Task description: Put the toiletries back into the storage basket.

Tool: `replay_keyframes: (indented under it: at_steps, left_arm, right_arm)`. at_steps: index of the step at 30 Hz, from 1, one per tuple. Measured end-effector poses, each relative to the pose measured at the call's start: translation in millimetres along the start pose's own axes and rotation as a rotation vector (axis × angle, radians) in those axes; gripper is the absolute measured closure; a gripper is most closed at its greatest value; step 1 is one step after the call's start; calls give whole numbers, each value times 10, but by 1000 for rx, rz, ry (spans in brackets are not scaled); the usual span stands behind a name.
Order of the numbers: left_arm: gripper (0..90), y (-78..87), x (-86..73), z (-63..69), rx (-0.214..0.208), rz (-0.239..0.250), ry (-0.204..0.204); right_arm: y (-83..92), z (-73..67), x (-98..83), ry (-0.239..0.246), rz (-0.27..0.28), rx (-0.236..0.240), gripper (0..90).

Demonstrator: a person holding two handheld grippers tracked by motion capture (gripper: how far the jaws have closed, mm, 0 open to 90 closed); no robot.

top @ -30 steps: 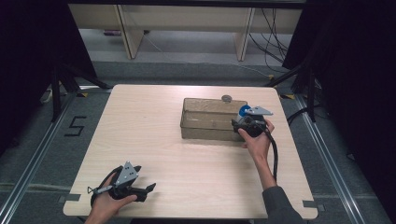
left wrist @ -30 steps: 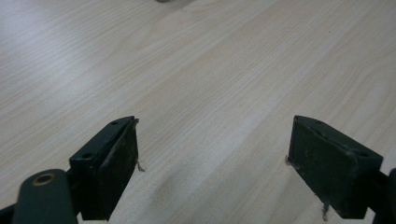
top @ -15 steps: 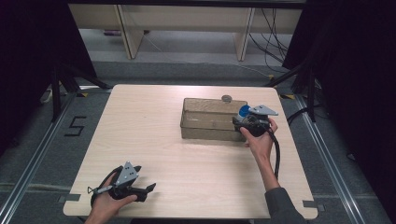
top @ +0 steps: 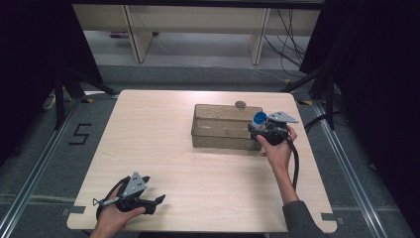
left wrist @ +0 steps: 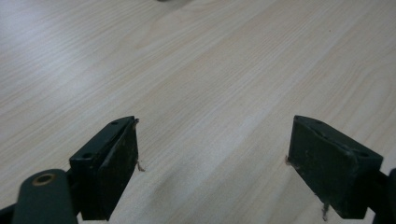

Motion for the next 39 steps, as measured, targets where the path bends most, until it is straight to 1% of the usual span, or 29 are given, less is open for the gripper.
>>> replay_keyframes:
  at_steps: [1, 4, 5, 8, 9, 12, 14, 16, 18, 19, 20, 21, 22, 23, 24, 25, 26, 27, 28, 29, 30, 31, 32, 33, 34, 35, 36, 38, 39]
  left_arm:
    - [158, 0, 0, 0, 0, 0, 0]
    - [158, -2, -1, 0, 0, -1, -1]
    - [158, -2, -2, 1, 0, -3, 0]
    - [158, -3, -3, 1, 0, -3, 0]
    - [158, -3, -2, 1, 0, -3, 1]
    - [158, -1, -2, -14, 10, -7, -9]
    - [158, 0, 0, 1, 0, 0, 0]
    - [158, 4, 2, 1, -7, -2, -2]
    - [158, -2, 2, 15, -1, 12, 16]
    - [158, 1, 0, -6, 7, -2, -6]
    - [158, 4, 0, -4, 3, -6, -5]
    - [158, 5, 0, -3, 5, -3, -4]
    - [158, 6, 0, -4, 6, -2, -4]
    - [158, 9, 0, -12, 6, -7, -7]
    - [158, 4, 2, -12, 15, 4, -2]
    - [158, 9, 2, -11, 14, 4, 0]
    - [158, 19, 2, -5, 13, -2, 3]
    - [158, 11, 4, 15, 1, 11, 19]
    - [158, 11, 2, 11, 2, 8, 14]
    - [158, 10, 1, 12, 2, 8, 15]
    - [158, 12, 2, -8, 13, -2, -5]
    - [158, 13, 3, -6, 12, -1, -5]
    - [158, 8, 5, 6, 7, 6, 5]
    - [158, 2, 6, 23, -2, 18, 22]
    - [158, 14, 1, -8, 13, -5, -7]
    - [158, 16, 3, -7, 12, -3, -2]
    - [158, 18, 5, -6, 12, -2, -1]
    - [158, 9, 6, 22, -1, 18, 25]
    - [158, 10, 6, 22, -1, 18, 24]
  right_arm:
    - [18, -9, 8, -11, 1, 7, 185]
    - [48, 17, 16, 26, 6, -4, 176]
    - [58, 1, 24, 11, 9, 8, 175]
    - [91, 8, 36, 20, 16, 1, 172]
    - [98, -14, 38, -11, 20, 0, 170]
    - [130, -7, 45, 8, 24, 5, 165]
    - [146, -25, 45, 1, 22, 26, 165]
    - [159, -32, 35, 2, 26, 18, 164]
    - [169, -16, 25, 20, 22, 18, 165]
    - [179, -23, 18, 4, 17, 21, 164]
    - [175, -10, 16, 19, 32, 15, 165]
    - [183, -9, 10, 18, 24, 14, 164]
    - [193, -33, 10, -15, 22, 24, 164]
    - [199, 1, 7, 23, 26, 16, 164]
    - [213, -18, 12, -2, 25, 20, 164]
    - [219, -7, 12, 13, 31, 23, 164]
    - [236, -18, 10, -8, 24, 20, 164]
    - [238, -5, 11, 12, 37, 28, 164]
    - [258, -25, 14, -10, 35, 26, 164]
    - [268, -10, 12, 15, 38, 19, 164]
    - [279, -20, 9, -2, 31, 23, 164]
    - [287, -18, 10, -1, 39, 30, 165]
    - [296, -30, 1, -12, 34, 22, 164]
    - [303, -13, -5, 15, 27, 26, 163]
    - [305, -31, -8, -6, 31, 34, 163]
    - [320, -47, -11, -20, 20, 36, 163]
    - [315, -20, -8, 19, 39, 19, 163]
    - [346, -28, -16, 24, 16, 30, 163]
    - [347, -37, -12, 20, 31, 33, 163]
Point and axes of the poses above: each handheld gripper's, and its own axes: y roughly backward along the jaws, x roughly out of its top, z roughly to its right, the point moved 5 cm from there along -y, roughly forward along the jaws, and after that the axes turned 12 degrees about y, right-handed, at the moved point
